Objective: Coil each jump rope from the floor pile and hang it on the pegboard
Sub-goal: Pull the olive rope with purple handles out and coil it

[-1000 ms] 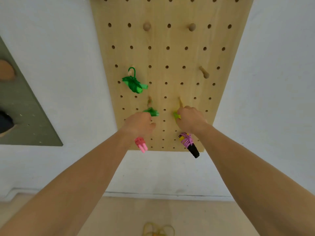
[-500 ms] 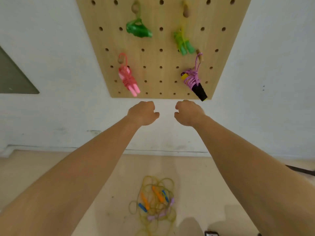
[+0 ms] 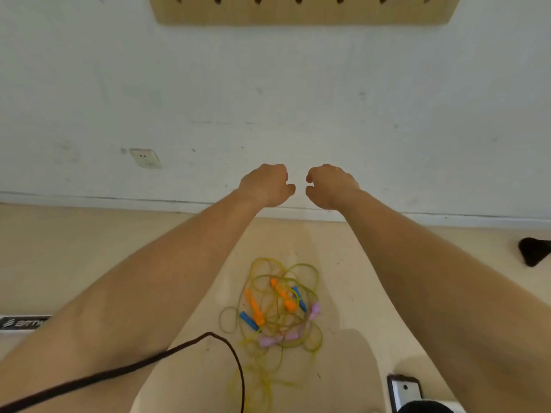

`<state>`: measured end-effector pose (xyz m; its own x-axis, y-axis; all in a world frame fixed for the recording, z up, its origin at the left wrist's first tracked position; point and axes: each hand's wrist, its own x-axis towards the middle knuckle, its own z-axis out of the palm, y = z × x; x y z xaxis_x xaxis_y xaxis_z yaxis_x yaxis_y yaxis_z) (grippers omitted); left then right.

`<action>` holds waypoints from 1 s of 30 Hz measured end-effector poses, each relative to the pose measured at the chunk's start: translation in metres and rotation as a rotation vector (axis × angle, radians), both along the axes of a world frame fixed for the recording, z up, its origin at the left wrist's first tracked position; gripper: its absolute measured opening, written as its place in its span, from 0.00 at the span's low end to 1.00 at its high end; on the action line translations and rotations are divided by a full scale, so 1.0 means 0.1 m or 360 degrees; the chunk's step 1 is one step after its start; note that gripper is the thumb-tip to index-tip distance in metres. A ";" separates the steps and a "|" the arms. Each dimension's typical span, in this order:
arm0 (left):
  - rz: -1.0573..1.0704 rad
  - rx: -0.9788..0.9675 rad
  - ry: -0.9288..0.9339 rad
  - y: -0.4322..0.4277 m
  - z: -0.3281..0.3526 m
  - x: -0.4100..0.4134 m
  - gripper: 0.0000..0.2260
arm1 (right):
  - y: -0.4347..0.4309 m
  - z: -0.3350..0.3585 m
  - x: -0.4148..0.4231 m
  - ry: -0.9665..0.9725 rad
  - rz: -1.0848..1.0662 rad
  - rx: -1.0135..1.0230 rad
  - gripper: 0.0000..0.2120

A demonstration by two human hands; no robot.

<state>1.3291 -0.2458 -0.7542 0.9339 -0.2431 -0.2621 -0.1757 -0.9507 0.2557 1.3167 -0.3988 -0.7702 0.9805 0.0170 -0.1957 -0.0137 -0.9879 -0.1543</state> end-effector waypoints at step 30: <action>0.0074 0.0082 0.0464 0.74 -3.66 -1.86 0.11 | 0.64 -3.74 -1.98 0.0781 0.0076 0.0257 0.15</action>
<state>1.1426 -0.1720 -1.1205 0.8272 -0.1813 -0.5318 -0.0579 -0.9690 0.2402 1.1189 -0.3346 -1.1438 0.7713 0.1278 -0.6235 -0.0780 -0.9532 -0.2919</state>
